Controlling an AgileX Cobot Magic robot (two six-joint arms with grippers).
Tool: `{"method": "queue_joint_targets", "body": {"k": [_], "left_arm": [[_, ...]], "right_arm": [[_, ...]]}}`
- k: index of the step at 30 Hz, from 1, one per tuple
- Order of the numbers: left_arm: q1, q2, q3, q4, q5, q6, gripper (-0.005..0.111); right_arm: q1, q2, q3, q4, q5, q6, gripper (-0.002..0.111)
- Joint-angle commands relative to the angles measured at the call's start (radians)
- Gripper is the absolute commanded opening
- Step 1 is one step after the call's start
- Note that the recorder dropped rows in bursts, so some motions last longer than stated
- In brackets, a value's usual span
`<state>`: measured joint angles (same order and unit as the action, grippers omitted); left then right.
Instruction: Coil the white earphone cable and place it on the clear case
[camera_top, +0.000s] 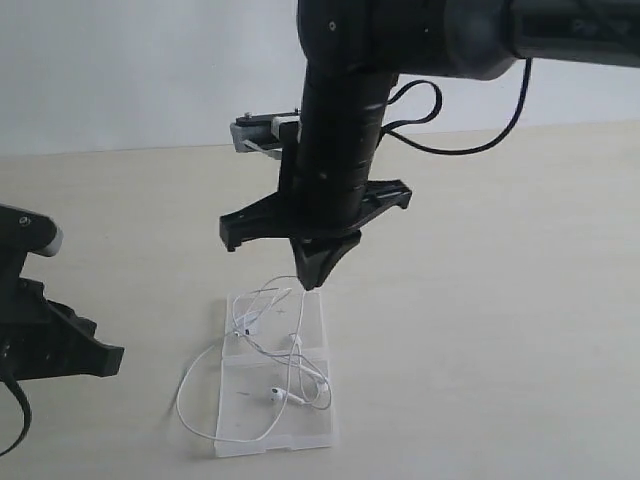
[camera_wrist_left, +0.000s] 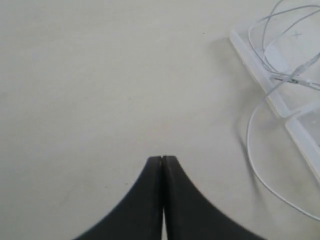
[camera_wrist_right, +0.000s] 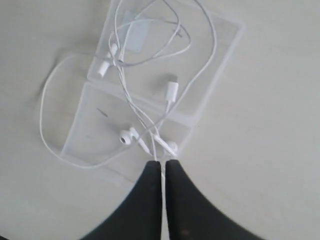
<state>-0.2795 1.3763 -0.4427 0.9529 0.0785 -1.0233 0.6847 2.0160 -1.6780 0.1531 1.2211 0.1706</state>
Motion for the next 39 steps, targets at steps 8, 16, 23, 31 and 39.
{"method": "queue_joint_targets", "body": {"k": [8, 16, 23, 31, 39], "left_arm": [[0.284, -0.004, 0.005, -0.065, -0.290, 0.016, 0.000], [0.401, -0.004, 0.032, -0.150, -0.331, 0.056, 0.000], [0.401, -0.004, 0.032, -0.143, -0.331, 0.056, 0.000], [0.401, -0.004, 0.032, -0.141, -0.331, 0.056, 0.000], [0.401, -0.004, 0.032, -0.141, -0.333, 0.056, 0.000]], "right_arm": [[0.001, -0.438, 0.324, -0.066, -0.266, -0.163, 0.000], [0.001, -0.726, 0.495, -0.055, -0.352, -0.171, 0.000], [0.001, -0.829, 0.495, -0.055, -0.355, -0.171, 0.000], [0.001, -0.853, 0.495, -0.055, -0.353, -0.171, 0.000], [-0.009, -0.951, 0.501, -0.137, -0.510, -0.177, 0.000]]}}
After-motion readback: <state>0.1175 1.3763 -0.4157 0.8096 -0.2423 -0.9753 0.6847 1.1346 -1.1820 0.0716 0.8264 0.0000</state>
